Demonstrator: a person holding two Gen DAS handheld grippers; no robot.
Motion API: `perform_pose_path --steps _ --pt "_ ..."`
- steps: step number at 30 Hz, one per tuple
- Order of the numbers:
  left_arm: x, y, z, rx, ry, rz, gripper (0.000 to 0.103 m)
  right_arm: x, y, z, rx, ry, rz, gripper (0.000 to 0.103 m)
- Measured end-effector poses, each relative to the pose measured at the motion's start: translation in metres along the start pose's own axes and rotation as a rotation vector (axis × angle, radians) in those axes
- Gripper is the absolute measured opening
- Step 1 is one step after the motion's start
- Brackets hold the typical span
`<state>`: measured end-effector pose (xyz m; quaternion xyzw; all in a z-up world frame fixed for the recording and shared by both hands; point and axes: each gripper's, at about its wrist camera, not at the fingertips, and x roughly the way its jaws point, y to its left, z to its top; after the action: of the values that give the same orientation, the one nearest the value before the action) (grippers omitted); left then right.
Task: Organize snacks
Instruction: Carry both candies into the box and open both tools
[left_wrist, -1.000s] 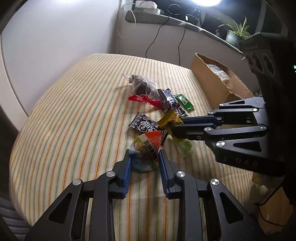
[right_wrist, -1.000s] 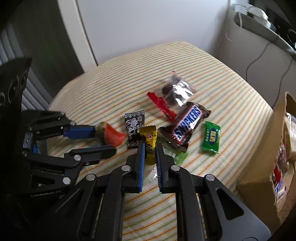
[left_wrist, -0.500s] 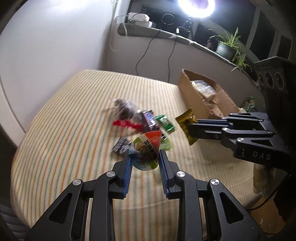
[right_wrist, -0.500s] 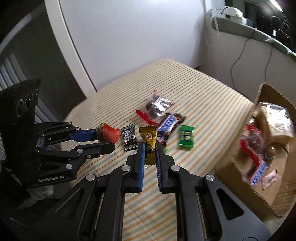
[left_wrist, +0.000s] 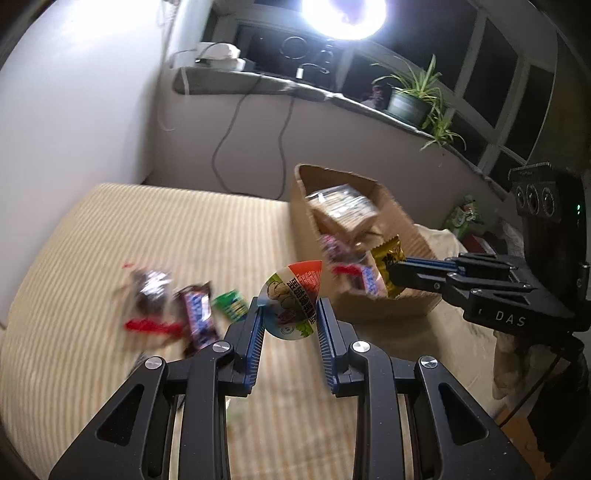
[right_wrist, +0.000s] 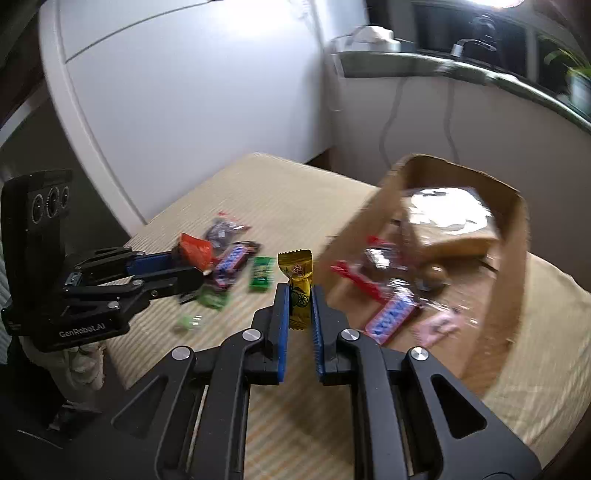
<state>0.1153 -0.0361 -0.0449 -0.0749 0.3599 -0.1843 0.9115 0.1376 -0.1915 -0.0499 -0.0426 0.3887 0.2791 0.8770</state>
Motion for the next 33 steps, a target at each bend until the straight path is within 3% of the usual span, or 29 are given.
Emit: perform_pose_path --steps 14,33 --pt "0.045 -0.048 0.021 0.066 0.034 -0.049 0.026 -0.021 -0.072 -0.007 0.117 -0.031 -0.097 0.012" --pt "0.079 -0.081 0.024 0.120 0.088 -0.053 0.028 -0.016 -0.110 -0.026 0.196 -0.009 -0.113 0.012"
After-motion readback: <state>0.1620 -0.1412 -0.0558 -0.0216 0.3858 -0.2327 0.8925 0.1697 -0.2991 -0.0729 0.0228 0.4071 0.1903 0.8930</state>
